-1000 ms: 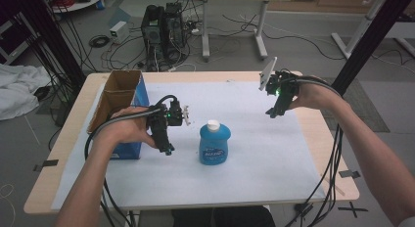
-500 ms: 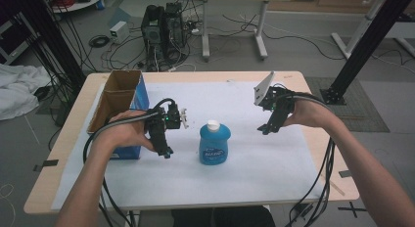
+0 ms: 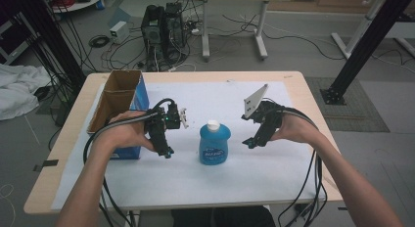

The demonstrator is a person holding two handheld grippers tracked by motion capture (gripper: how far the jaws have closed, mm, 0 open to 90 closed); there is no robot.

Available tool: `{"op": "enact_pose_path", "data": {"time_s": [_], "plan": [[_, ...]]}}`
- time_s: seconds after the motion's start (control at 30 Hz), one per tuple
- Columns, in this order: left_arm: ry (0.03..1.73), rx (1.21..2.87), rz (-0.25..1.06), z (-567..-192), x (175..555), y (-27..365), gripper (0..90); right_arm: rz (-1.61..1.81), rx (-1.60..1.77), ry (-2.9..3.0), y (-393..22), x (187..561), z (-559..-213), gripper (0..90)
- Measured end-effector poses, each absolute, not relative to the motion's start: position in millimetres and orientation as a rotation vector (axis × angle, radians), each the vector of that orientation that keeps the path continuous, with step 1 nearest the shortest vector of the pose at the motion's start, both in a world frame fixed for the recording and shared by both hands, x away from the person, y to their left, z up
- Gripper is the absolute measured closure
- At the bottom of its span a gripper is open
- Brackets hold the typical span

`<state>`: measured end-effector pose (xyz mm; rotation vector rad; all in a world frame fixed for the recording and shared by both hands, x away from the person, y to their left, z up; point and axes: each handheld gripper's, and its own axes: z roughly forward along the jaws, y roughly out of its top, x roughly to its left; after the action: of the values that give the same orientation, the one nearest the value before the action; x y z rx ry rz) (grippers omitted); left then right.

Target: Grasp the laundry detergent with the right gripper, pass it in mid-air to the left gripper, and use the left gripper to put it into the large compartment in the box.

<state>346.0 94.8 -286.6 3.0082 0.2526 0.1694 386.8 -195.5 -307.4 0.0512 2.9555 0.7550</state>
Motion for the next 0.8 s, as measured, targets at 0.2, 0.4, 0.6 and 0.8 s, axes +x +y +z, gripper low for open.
{"op": "enact_pose_path", "data": {"time_s": [0.2, 0.4, 0.6, 0.8], "plan": [[0.258, 3.007, 0.171, -287.5, 346.4, 94.9, 17.8, 0.818, 0.025, 2.949, -187.0, 382.7, -320.3, 12.3], [0.246, 3.011, 0.173, -287.2, 347.2, 96.0, 17.8, 0.89, 0.0, 2.957, -176.8, 379.6, -333.3, 12.3], [0.254, 3.005, 0.17, -289.2, 347.0, 96.4, 17.8, 0.986, -0.055, 2.926, -169.2, 378.0, -342.1, 12.3], [0.255, 3.007, 0.168, -289.9, 347.6, 97.2, 17.8, 1.037, -0.073, 2.896, -162.9, 378.6, -350.2, 12.3]]}}
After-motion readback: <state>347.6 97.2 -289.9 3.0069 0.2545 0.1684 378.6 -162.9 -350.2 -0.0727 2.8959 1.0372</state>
